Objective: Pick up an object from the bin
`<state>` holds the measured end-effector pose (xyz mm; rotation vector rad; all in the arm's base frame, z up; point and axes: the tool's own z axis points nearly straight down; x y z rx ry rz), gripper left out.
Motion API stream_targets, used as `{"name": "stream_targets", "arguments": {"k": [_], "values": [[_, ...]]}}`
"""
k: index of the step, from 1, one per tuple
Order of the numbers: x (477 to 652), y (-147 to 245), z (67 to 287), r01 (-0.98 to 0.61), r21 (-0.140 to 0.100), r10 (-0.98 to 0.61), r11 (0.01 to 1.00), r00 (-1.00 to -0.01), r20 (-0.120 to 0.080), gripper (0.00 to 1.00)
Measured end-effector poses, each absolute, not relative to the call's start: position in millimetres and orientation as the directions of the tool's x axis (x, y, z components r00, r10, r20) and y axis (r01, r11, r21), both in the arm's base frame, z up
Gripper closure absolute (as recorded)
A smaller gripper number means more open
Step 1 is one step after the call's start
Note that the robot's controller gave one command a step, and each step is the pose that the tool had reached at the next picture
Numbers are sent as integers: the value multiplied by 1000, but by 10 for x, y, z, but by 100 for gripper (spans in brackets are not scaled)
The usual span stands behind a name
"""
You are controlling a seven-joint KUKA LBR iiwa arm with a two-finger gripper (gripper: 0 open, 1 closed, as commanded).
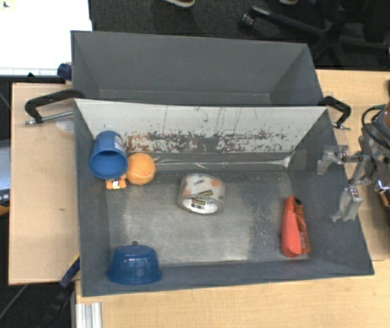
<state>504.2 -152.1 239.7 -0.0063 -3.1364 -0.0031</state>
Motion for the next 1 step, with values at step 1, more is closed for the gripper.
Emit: {"name": "stream_targets", "arguments": {"k": [1], "values": [[5061, -1512, 2441, 0, 0, 0, 1000, -1000, -4, 0]]}}
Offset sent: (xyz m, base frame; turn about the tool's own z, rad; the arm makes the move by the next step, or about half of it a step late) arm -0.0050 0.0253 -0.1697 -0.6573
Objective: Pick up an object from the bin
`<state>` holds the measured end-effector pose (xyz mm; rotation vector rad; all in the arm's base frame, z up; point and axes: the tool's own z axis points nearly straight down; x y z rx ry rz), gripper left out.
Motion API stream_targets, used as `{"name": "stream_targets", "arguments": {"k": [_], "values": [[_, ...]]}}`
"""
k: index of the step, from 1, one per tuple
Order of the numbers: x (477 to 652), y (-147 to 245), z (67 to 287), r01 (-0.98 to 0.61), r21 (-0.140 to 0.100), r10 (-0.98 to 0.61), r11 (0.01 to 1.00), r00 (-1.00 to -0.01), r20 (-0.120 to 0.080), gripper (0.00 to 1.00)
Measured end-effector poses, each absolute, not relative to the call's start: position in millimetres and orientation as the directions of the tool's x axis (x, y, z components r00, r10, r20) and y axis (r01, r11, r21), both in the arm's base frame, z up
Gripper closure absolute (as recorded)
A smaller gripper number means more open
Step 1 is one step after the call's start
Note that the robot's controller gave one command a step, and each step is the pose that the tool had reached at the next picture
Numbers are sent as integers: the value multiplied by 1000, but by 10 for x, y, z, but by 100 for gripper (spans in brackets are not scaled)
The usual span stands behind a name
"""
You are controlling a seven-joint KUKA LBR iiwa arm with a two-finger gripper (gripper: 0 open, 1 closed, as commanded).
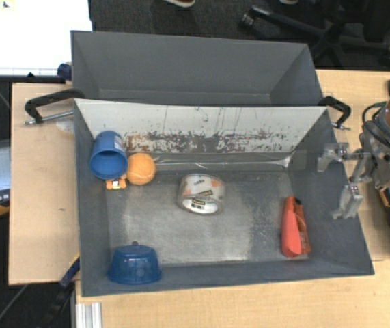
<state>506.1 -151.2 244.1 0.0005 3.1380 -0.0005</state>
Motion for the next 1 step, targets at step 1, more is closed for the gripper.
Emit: {"name": "stream_targets", "arguments": {"k": [1], "values": [[5045, -1431, 1908, -201, 1, -201, 980, -980, -2, 0]]}}
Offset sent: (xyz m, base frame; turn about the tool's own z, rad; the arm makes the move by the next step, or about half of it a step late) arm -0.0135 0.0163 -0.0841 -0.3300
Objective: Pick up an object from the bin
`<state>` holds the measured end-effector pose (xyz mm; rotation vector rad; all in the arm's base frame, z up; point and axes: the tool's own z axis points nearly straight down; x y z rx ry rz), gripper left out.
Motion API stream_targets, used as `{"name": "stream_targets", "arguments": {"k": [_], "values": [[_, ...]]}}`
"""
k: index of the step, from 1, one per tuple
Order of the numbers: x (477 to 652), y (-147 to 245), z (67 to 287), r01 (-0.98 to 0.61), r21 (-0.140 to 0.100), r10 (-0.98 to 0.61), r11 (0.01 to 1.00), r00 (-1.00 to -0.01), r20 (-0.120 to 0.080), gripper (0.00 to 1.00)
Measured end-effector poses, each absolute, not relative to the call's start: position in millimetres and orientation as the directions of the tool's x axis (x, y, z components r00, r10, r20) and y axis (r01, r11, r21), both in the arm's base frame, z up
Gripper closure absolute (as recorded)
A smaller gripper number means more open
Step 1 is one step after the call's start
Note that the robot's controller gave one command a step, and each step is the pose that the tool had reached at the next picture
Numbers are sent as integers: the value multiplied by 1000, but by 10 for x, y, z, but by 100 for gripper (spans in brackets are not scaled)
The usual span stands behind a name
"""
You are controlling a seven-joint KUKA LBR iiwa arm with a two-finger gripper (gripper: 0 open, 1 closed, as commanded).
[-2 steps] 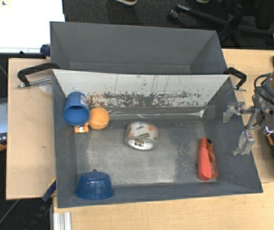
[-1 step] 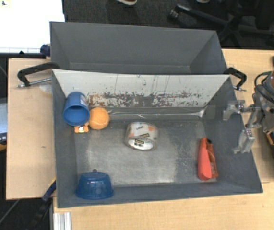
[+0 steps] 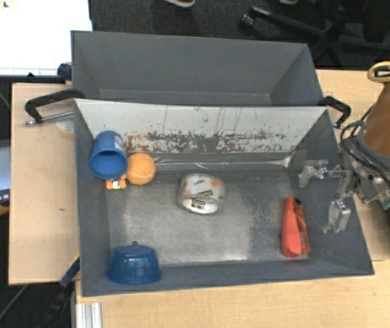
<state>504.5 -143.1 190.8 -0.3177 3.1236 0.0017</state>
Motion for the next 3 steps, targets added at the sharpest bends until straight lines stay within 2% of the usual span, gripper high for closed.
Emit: {"name": "stream_targets", "arguments": {"k": [1, 2, 3], "values": [[4925, -1337, 1591, -323, 1, -323, 946, -946, -2, 0], [4958, -1414, 1385, -543, -1, -543, 840, -840, -4, 0], [4950, -1389, 834, -778, -2, -778, 628, -628, -4, 0]]}}
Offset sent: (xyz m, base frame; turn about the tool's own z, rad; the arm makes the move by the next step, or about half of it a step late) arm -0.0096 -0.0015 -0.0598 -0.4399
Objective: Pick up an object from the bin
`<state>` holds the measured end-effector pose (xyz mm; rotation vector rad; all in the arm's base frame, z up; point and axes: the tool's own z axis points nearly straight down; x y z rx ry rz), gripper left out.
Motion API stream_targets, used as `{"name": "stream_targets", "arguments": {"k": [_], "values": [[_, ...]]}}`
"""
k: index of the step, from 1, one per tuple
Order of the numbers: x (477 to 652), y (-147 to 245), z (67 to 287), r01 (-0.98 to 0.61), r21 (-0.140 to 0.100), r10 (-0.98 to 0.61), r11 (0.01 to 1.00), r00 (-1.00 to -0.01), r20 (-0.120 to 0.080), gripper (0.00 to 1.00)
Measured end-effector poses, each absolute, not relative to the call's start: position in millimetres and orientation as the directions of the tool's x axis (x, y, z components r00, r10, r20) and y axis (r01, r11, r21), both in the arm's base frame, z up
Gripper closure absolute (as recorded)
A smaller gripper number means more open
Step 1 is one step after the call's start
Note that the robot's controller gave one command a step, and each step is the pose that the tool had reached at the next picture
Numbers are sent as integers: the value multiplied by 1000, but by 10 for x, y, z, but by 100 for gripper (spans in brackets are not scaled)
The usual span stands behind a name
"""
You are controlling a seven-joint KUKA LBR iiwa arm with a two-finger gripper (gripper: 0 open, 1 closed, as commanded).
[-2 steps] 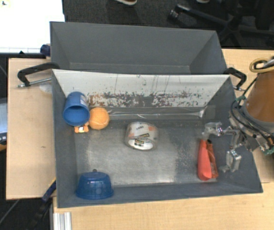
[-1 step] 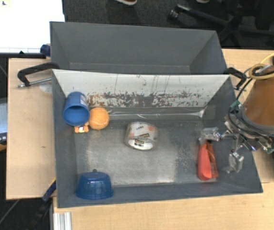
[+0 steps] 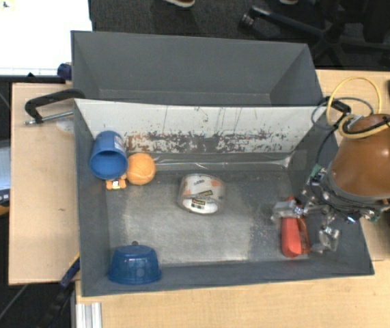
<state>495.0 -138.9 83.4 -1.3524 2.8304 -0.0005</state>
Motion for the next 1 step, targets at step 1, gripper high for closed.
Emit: {"name": "stream_targets", "arguments": {"k": [1], "values": [[5023, -1127, 702, -866, -4, -866, 500, -500, -8, 100]]}}
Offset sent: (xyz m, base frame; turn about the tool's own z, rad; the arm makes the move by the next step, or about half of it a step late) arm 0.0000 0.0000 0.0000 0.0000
